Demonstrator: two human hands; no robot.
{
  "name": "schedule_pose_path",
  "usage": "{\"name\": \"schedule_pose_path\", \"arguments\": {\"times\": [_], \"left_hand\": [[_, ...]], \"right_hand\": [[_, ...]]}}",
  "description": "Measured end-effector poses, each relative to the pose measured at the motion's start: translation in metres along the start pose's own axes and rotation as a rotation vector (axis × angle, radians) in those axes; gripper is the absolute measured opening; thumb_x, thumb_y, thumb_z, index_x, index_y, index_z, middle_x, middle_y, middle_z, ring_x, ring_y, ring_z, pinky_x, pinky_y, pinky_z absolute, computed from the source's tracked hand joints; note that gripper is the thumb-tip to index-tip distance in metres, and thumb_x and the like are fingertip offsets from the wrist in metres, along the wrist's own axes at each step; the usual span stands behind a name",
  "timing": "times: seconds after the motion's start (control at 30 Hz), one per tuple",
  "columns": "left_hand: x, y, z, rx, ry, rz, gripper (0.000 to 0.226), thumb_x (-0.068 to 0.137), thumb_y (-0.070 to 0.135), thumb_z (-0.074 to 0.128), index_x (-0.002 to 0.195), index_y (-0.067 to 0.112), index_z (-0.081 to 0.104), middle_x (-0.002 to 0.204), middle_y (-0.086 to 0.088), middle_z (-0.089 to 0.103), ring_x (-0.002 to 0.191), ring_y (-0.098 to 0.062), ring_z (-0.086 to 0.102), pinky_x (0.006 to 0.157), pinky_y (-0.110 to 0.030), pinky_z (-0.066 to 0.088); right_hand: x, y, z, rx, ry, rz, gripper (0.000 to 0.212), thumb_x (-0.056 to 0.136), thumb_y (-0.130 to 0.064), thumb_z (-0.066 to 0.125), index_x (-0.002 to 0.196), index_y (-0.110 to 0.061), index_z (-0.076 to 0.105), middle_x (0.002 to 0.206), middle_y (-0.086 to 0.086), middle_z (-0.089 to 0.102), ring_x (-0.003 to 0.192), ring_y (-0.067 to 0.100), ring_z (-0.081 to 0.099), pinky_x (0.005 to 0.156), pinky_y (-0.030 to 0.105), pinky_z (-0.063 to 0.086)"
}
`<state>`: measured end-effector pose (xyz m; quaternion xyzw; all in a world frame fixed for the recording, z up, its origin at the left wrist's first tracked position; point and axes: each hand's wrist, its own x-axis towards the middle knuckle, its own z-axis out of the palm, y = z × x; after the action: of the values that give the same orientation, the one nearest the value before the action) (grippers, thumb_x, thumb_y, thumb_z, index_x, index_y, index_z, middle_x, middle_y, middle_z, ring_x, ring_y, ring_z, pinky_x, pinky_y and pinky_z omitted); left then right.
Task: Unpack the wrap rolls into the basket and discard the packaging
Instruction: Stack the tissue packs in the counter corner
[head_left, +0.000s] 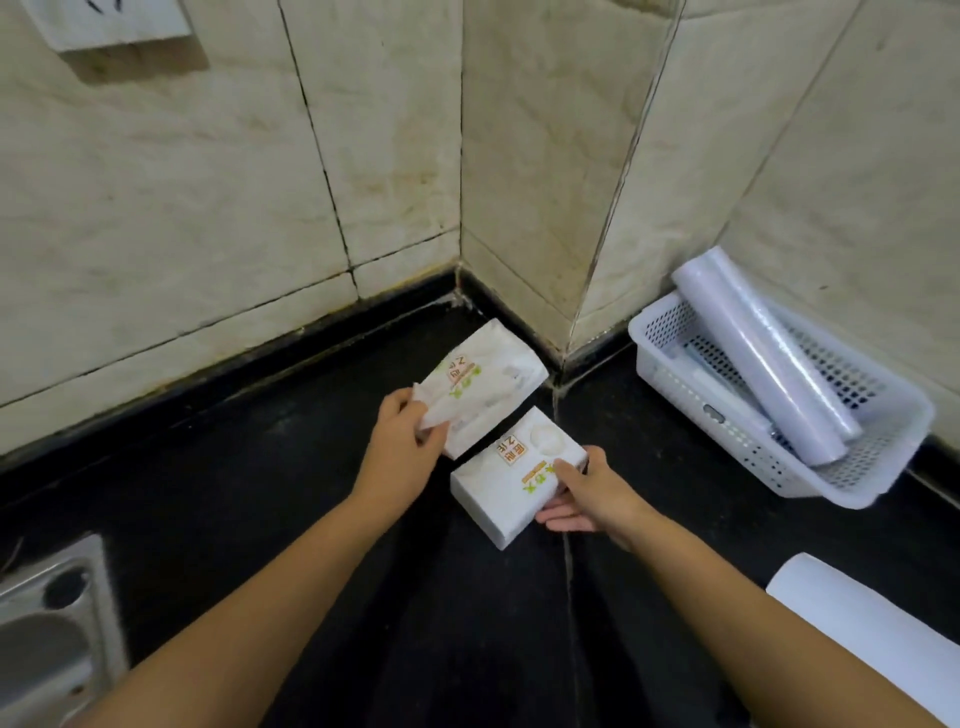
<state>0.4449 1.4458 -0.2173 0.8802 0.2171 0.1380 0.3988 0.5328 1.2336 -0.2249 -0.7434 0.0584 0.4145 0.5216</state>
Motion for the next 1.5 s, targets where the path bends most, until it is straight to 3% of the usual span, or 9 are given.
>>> {"name": "schedule_pose_path", "arguments": {"times": [0.23,0.4,0.57,0.73,0.83,1.07,1.17,1.33,1.5], "left_hand": [[-0.046,-0.001,0.004,0.18,-0.112,0.055,0.021,0.09,0.023,0.056,0.1,0.004,0.059,0.147,-0.001,0.031,0.083,-0.012,0.055,0.073,-0.024,0.046],[-0.052,0.003,0.012,0.215,-0.121,0.159,0.023,0.089,0.026,0.057,0.102,0.008,0.055,0.151,-0.005,0.026,0.111,-0.023,0.054,0.084,-0.031,0.051],[-0.068,0.016,0.007,-0.341,-0.041,-0.087,0.051,0.092,0.041,0.047,0.134,0.058,0.023,0.156,0.011,0.016,0.139,-0.007,0.027,0.108,-0.029,0.033],[-0.069,0.028,0.015,-0.981,-0.286,-0.663,0.055,0.091,0.059,0.03,0.139,0.033,0.036,0.132,0.01,0.056,0.111,-0.007,0.055,0.098,-0.035,0.042],[-0.056,0.031,0.024,-1.029,-0.273,-0.666,0.052,0.092,0.059,0.031,0.13,0.029,0.05,0.096,0.021,0.071,0.094,0.002,0.063,0.087,-0.026,0.047],[0.006,0.02,0.02,-1.047,-0.128,-0.627,0.039,0.095,0.055,0.026,0.11,0.035,0.057,0.084,0.023,0.072,0.081,0.007,0.066,0.073,-0.017,0.047],[0.049,0.013,0.014,-1.066,-0.029,-0.639,0.042,0.094,0.057,0.027,0.098,0.034,0.062,0.087,0.018,0.073,0.084,0.002,0.067,0.073,-0.019,0.047],[0.119,-0.002,0.012,-1.074,0.076,-0.636,0.05,0.094,0.057,0.028,0.122,0.026,0.056,0.115,0.002,0.067,0.108,-0.014,0.06,0.101,-0.032,0.044],[0.147,-0.011,0.012,-1.068,0.05,-0.598,0.052,0.093,0.059,0.027,0.124,0.029,0.055,0.112,0.008,0.067,0.101,-0.007,0.062,0.08,-0.023,0.049]], "right_hand": [[0.0,-0.004,0.017,0.198,-0.127,0.061,0.054,0.095,-0.058,0.016,0.117,-0.018,0.044,0.106,0.027,0.066,0.095,0.035,0.068,0.069,0.041,0.06],[0.0,-0.007,0.001,0.074,-0.165,0.01,0.055,0.083,-0.074,0.027,0.114,-0.032,0.045,0.104,0.017,0.069,0.089,0.031,0.072,0.063,0.04,0.061],[0.006,-0.015,-0.005,-0.017,-0.145,-0.025,0.048,0.09,-0.061,0.035,0.121,-0.027,0.048,0.099,0.015,0.072,0.081,0.028,0.074,0.064,0.04,0.061],[0.007,-0.016,-0.003,0.001,-0.193,-0.031,0.044,0.095,-0.052,0.033,0.127,-0.022,0.044,0.104,0.02,0.069,0.089,0.029,0.072,0.066,0.036,0.061],[0.014,-0.022,0.0,0.003,-0.196,-0.057,0.046,0.097,-0.048,0.031,0.13,-0.018,0.042,0.105,0.021,0.069,0.09,0.027,0.071,0.065,0.032,0.062],[0.073,-0.082,0.024,0.011,-0.18,-0.042,0.046,0.099,-0.043,0.03,0.134,-0.014,0.04,0.109,0.025,0.064,0.082,0.029,0.068,0.057,0.03,0.061],[0.113,-0.118,0.042,0.008,-0.199,-0.071,0.048,0.099,-0.043,0.027,0.134,-0.013,0.04,0.107,0.02,0.063,0.079,0.027,0.067,0.06,0.032,0.058],[0.171,-0.173,0.062,-0.002,-0.187,-0.106,0.047,0.1,-0.039,0.029,0.136,-0.011,0.038,0.126,0.025,0.056,0.1,0.036,0.064,0.074,0.038,0.054],[0.194,-0.198,0.065,-0.034,-0.204,-0.123,0.049,0.1,-0.041,0.03,0.138,-0.01,0.036,0.132,0.026,0.051,0.107,0.038,0.061,0.07,0.037,0.054]]}}
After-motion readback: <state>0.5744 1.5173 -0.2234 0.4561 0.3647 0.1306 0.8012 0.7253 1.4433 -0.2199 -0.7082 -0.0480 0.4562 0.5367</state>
